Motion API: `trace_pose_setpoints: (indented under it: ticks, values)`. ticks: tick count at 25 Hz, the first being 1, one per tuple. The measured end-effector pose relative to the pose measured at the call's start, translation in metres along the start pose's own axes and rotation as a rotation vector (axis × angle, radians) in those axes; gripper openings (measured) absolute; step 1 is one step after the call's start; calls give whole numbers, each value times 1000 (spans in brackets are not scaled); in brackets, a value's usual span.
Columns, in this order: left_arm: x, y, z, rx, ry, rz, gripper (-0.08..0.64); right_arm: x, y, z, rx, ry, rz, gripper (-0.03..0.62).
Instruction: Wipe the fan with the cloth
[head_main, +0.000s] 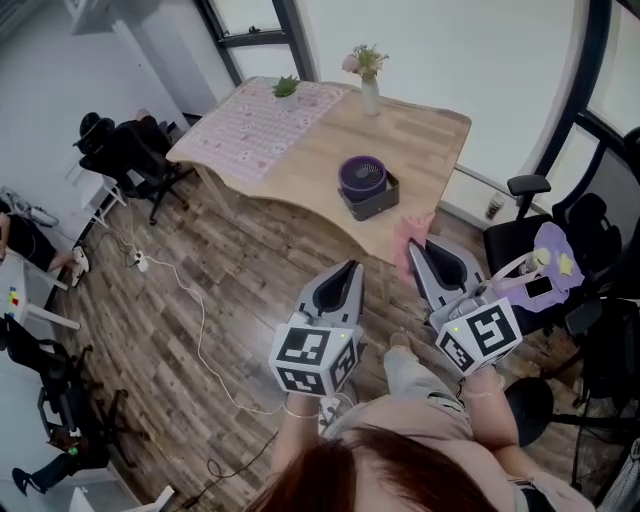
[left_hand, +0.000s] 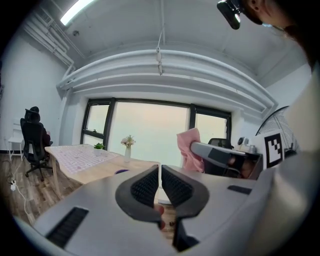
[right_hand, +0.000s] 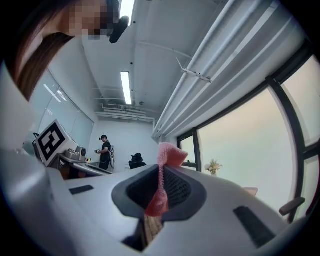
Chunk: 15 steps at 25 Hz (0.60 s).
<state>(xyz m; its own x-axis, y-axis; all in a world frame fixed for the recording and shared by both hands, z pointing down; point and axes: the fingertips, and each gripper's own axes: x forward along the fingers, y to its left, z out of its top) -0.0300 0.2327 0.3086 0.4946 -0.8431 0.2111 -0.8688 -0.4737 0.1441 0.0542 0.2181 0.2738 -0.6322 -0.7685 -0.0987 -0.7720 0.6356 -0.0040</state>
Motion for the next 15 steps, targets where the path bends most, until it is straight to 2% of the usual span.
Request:
trace_pose_setpoints:
  ticks: [10, 15]
  values:
    - [102, 45, 15, -54, 47, 68, 20, 74, -84, -16, 17, 32, 64, 20]
    - [143, 68, 7, -71, 90, 136, 20, 102, -120, -27, -6, 56, 99, 20]
